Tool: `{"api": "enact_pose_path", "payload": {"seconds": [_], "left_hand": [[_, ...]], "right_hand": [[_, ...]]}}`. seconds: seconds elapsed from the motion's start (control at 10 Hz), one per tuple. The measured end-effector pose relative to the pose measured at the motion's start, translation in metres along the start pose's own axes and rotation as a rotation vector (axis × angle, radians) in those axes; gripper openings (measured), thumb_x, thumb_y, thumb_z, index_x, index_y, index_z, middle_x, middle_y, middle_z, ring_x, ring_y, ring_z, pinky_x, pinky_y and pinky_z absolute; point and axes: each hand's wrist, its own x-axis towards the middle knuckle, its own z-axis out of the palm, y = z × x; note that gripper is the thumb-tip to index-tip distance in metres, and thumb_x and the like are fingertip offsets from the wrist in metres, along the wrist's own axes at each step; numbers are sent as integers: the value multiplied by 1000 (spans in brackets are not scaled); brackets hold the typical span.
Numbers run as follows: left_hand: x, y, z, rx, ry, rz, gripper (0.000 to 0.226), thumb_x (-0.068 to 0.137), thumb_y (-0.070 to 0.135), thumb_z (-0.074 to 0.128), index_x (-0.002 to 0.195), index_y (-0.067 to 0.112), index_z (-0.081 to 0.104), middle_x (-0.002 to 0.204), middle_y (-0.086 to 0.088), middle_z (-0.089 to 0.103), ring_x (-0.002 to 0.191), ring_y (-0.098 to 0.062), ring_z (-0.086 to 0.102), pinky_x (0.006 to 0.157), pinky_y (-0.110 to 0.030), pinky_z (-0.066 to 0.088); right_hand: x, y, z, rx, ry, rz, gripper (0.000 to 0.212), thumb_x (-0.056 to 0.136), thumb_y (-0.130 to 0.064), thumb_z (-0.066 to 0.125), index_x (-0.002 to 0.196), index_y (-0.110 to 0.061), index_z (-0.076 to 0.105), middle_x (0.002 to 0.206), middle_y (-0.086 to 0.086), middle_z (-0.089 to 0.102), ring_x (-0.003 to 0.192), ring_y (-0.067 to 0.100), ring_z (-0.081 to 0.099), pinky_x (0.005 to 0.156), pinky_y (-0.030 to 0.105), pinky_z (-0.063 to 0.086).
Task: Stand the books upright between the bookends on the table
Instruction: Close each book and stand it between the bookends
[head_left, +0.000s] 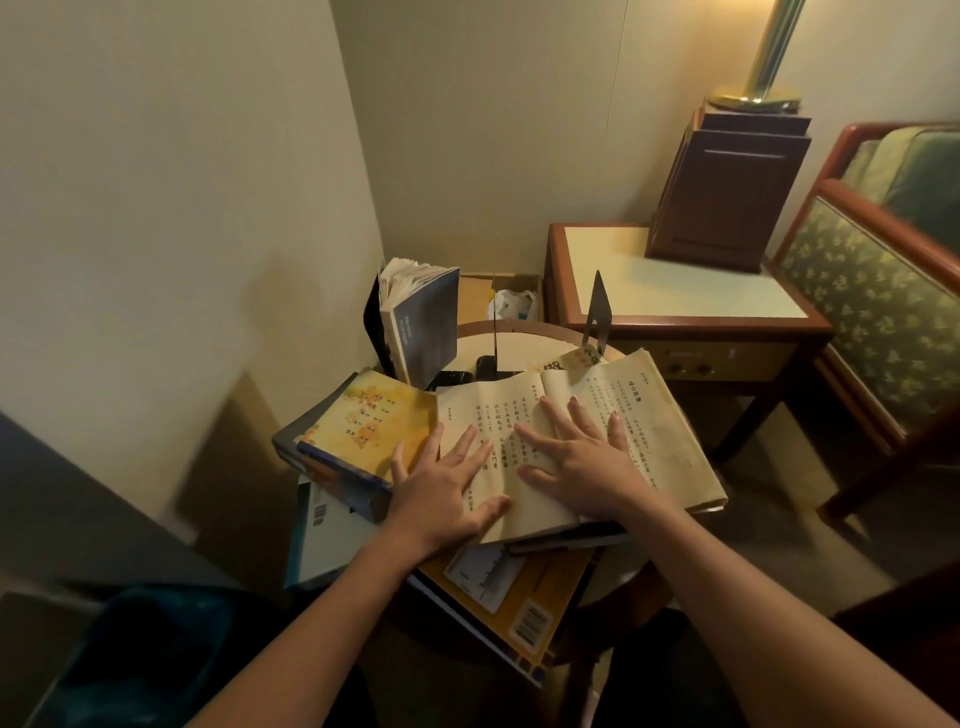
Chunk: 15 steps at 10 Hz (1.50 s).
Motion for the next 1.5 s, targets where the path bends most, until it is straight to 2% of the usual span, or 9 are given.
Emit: {"api": "enact_pose_path", "payload": {"seconds": [0.2,0.4,0.7,0.9,1.0,1.1,1.2,1.3,1.5], "left_hand": [[51,2,-21,-3,13,-91,66,94,72,34,155,48,20,167,15,10,155,-29,1,117,-69,-1],[46,10,-22,-23,30,-138,53,102,61,27,153,47,28,167,12,14,155,-28,0,117,-69,-3],[-7,21,-20,93,-91,1,64,103,59,22,160,35,7,166,18,0,155,-19,-8,114,-68,-13],[57,10,-39,124,-110,13,62,104,57,26,160,31,16,167,13,11,156,-22,-1,114,-71,-11],[77,5,-48,84,-108,16,60,104,55,30,158,30,23,166,10,18,156,-23,4,117,-68,-7],[82,-6,-48,-12,-83,-22,70,99,65,36,158,30,26,165,8,24,154,-28,14,120,-65,1],[84,-20,-46,-127,-101,-136,90,86,81,42,157,29,26,162,2,33,151,-32,23,119,-64,9],[86,-29,-44,-195,-93,-173,98,78,87,47,155,29,32,157,0,41,145,-30,32,118,-62,19],[88,-36,-39,-430,17,-209,96,67,82,66,146,31,44,145,0,50,133,-26,46,111,-49,31]], "right_hand": [[-3,-2,-1,-13,2,3,65,93,-74,32,151,-59,9,164,-11,-20,149,25,-26,113,67,-18],[-2,-3,-4,-5,-15,15,63,94,-73,33,151,-59,9,164,-12,-20,149,25,-26,113,67,-18],[-1,-2,-4,-6,-28,15,64,94,-73,33,151,-59,9,164,-12,-21,148,24,-27,112,66,-21],[-2,-3,-4,-38,-34,13,63,93,-75,30,150,-60,6,164,-12,-22,148,24,-26,113,66,-19],[-1,-3,-7,-28,-68,25,63,93,-75,30,149,-61,6,163,-13,-22,148,24,-27,113,66,-19],[0,-3,-8,-33,-77,25,63,93,-75,29,149,-62,3,162,-14,-24,147,24,-28,113,66,-19],[0,-2,-7,-41,-69,20,63,92,-76,27,148,-63,2,162,-14,-25,147,24,-29,113,66,-20],[0,-1,-4,-35,-59,25,63,92,-77,27,148,-64,2,162,-15,-25,146,23,-30,113,66,-20],[1,-1,-3,-35,-49,29,62,92,-77,27,147,-65,1,160,-17,-27,146,22,-30,113,65,-21]]}}
